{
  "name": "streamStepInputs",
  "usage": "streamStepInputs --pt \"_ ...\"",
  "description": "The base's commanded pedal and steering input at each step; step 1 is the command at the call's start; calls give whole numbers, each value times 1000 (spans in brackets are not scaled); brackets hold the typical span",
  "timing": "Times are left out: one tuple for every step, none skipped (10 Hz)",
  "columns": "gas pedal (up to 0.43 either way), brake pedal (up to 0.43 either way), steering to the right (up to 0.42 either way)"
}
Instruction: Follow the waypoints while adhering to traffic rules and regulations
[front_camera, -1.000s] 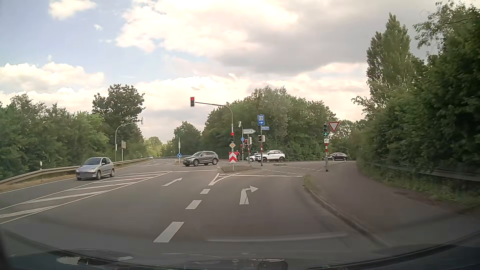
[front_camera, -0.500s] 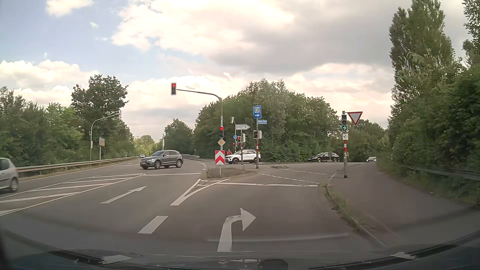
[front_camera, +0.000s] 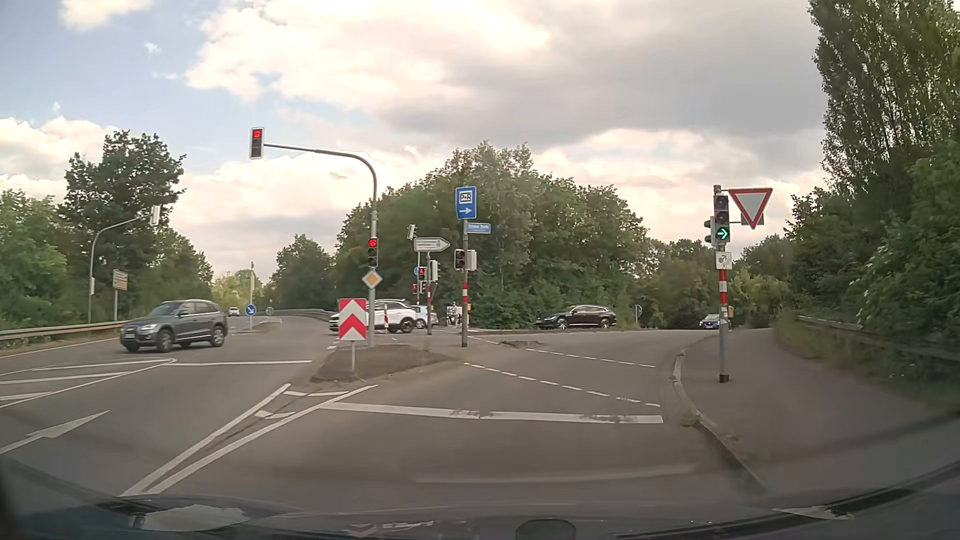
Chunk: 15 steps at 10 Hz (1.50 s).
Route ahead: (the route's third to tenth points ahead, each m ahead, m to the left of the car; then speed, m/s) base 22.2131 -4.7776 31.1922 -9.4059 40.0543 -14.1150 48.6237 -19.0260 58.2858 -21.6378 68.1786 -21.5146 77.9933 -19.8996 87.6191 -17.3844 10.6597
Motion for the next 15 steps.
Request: streamStepInputs --pt "79 0 93" --pt "79 0 94" --pt "87 0 95" --pt "87 0 96" --pt "98 0 96" --pt "98 0 97" --pt "98 0 99" --pt "98 0 101" --pt "98 0 101" --pt "98 0 103" --pt "98 0 103" --pt "110 0 104" --pt "110 0 104" --pt "110 0 105" --pt "110 0 105"
